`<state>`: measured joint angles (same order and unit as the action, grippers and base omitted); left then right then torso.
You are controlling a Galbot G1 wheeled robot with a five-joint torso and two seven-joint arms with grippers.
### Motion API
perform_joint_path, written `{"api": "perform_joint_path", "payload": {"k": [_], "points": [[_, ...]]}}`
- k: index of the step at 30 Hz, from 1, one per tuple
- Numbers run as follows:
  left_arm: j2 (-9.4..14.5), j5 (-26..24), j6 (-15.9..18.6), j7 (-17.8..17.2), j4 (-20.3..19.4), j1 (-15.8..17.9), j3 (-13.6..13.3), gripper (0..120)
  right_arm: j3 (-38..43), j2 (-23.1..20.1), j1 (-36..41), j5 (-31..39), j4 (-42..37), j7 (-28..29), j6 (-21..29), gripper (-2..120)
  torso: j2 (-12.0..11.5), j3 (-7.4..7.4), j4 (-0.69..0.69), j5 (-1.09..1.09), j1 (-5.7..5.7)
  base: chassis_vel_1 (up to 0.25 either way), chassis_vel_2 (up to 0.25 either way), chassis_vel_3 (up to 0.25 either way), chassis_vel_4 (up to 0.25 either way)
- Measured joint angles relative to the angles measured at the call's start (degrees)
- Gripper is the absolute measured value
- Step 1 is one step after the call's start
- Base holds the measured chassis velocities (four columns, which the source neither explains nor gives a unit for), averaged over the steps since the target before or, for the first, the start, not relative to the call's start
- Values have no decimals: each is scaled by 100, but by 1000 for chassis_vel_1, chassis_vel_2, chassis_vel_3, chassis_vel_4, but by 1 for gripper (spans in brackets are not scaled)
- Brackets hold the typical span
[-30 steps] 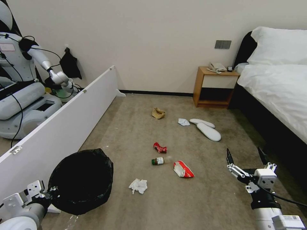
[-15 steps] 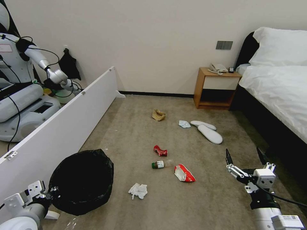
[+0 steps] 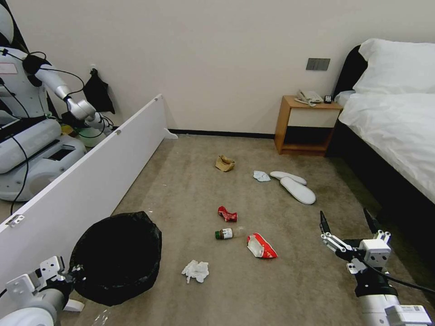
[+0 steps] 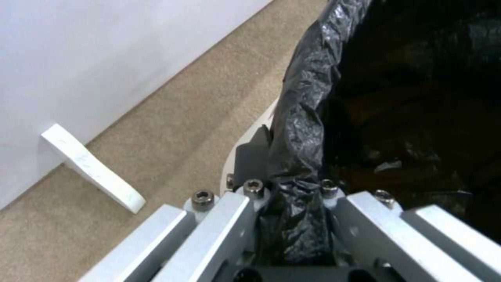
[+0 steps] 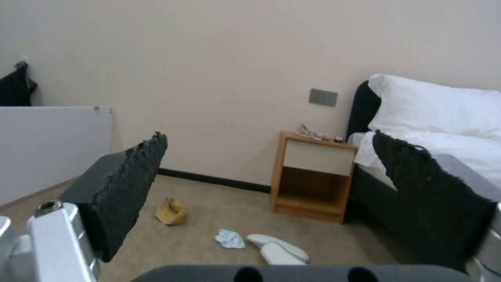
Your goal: Pick up the trash bin, then pick up the garbage from the floor and place it into the trash bin.
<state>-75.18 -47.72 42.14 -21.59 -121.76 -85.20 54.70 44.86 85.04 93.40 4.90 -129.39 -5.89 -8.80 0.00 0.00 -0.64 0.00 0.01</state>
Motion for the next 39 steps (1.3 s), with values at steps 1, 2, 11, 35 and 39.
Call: {"api": "perform_joint_path", "payload": {"k": [1, 2, 11, 35, 39], "points": [[-7, 4, 0, 1, -7, -4, 0, 2, 1, -3, 8, -2, -2, -1, -2, 100, 0, 0, 0, 0, 0, 0, 0, 0, 0], [-14, 7, 0, 2, -11, -5, 0, 2, 1, -5, 11, -3, -5, -1, -2, 100, 0, 0, 0, 0, 0, 0, 0, 0, 0], [-52, 29, 0, 18, -22, -16, 5, 2, 12, -9, 18, -9, -9, -7, -26, 100, 0, 0, 0, 0, 0, -10, 7, 11, -6], [-109, 74, 0, 45, 29, 18, -5, 2, -22, -56, -44, -30, 71, 3, -10, 100, 0, 0, 0, 0, 0, 0, 0, 0, 0], [-115, 71, 0, 46, 37, 26, -11, 2, -22, -64, -64, -17, 91, 10, 0, 100, 0, 0, 0, 0, 0, 0, 0, 0, 0]]}}
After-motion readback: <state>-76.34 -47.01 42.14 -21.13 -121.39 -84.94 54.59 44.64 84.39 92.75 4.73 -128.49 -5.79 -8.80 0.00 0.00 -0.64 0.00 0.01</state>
